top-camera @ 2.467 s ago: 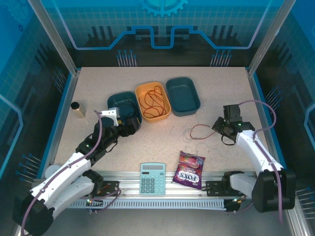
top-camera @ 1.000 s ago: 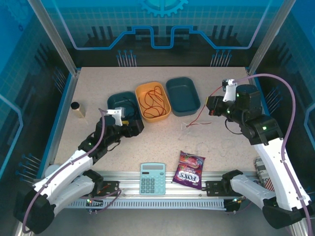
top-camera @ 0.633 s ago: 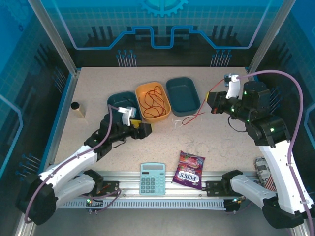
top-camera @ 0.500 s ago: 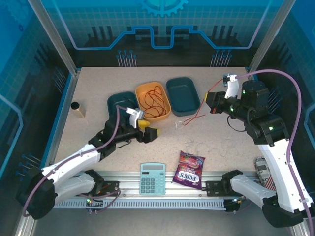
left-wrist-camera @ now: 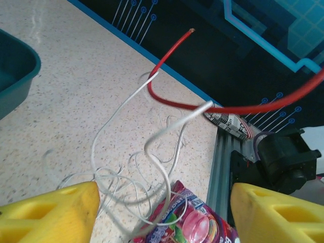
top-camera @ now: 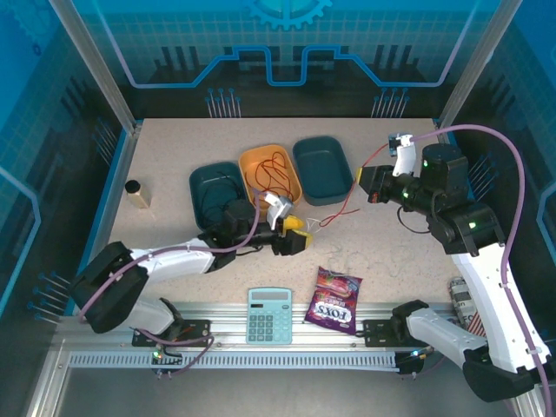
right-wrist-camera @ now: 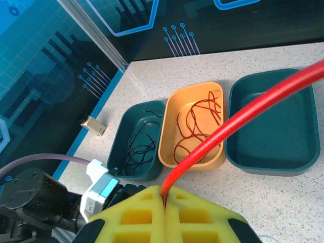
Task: Untangle the cables
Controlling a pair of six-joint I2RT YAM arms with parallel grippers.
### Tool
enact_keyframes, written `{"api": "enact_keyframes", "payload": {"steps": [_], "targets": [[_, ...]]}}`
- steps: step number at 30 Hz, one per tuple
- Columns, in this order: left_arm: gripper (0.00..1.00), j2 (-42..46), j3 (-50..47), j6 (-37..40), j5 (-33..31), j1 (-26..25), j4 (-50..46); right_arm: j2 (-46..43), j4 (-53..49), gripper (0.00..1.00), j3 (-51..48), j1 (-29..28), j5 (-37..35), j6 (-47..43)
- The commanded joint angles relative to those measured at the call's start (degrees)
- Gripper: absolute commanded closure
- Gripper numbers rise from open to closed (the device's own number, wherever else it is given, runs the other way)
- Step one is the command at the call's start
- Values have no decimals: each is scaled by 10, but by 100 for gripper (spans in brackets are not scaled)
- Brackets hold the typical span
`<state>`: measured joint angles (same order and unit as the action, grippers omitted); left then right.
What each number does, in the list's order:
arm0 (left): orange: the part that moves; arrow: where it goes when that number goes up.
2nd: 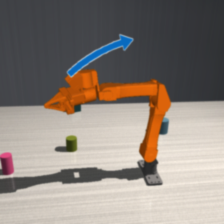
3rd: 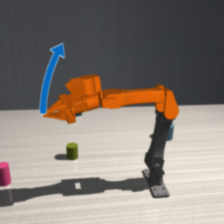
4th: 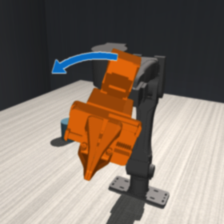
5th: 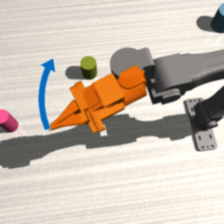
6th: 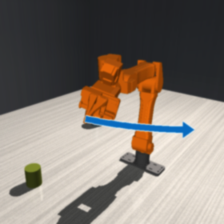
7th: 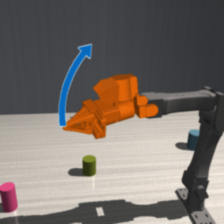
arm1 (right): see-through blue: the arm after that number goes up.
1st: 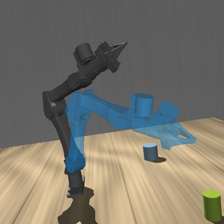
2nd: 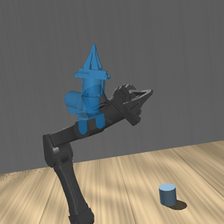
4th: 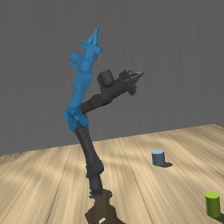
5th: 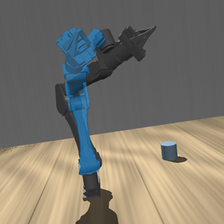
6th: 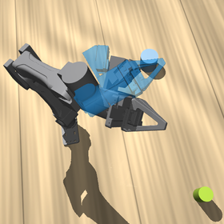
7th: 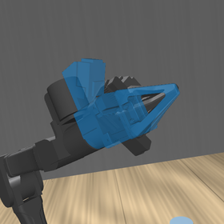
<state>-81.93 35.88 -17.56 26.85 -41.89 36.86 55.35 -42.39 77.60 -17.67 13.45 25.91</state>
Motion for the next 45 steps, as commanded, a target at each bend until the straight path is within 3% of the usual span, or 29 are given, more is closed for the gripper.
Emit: {"api": "enact_keyframes", "payload": {"steps": [1, 3, 6, 8, 13, 15, 31, 41, 45], "targets": [[40, -28, 31, 3, 15, -5, 44, -6, 12, 100, -6, -7, 19, 9], [47, -44, 38, -6, 14, -5, 50, -7, 16, 100, -9, -7, 23, 10], [71, -59, 39, -20, -1, -5, 57, -6, 16, 100, -11, -7, 19, 11], [82, -61, 33, -22, -10, -5, 57, -7, 8, 100, -8, -6, 4, 8], [90, -54, 1, -25, -32, -5, 46, -10, -46, 100, 13, -4, -90, -3], [100, -51, -17, -27, -48, -5, 39, -11, -69, 100, 20, -4, -132, -7], [100, -25, -91, -15, -134, -5, -17, -18, -177, 100, 100, 9, -375, -57], [100, -24, -77, 0, -164, -5, -59, -16, -205, 100, 134, 18, -489, -73], [100, -22, -84, -7, -189, -3, -68, -20, -205, 100, 138, 27, -497, -79]]}}
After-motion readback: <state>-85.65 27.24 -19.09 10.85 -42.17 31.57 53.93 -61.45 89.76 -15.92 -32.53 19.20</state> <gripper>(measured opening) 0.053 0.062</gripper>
